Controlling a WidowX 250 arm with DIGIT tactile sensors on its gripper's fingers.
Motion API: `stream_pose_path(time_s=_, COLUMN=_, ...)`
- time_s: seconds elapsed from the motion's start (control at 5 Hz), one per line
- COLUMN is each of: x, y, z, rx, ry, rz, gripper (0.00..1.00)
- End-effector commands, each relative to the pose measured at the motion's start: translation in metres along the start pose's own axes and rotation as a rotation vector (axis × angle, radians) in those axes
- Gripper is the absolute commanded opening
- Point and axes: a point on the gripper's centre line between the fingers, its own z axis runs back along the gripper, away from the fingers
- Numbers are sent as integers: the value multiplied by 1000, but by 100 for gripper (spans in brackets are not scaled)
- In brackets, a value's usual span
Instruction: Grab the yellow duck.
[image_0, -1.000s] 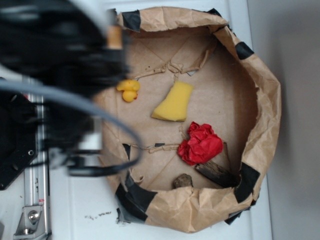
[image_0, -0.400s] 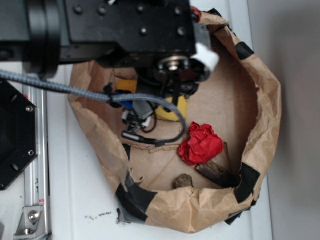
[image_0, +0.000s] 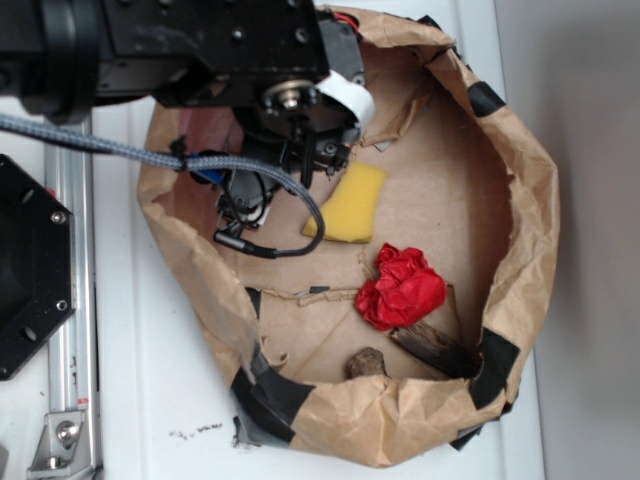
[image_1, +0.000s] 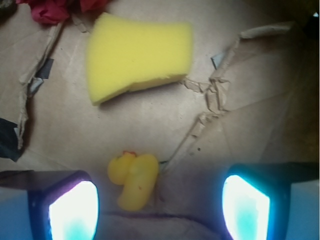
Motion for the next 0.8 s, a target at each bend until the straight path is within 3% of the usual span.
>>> stream_pose_path(time_s=0.0, x=1, y=-1, z=3, rx=12, ry=-25, rz=-8, gripper=100)
stream_pose_path(time_s=0.2, x=1, y=-1, z=3, rx=12, ry=-25, rz=-8, gripper=100)
stream_pose_path(time_s=0.4, x=-6, y=1, z=-37, rx=-25, ry=-100, rz=18, gripper=100)
stream_pose_path(time_s=0.6, x=-19, y=-24, z=-85, rx=12, ry=3, rz=-89, gripper=100)
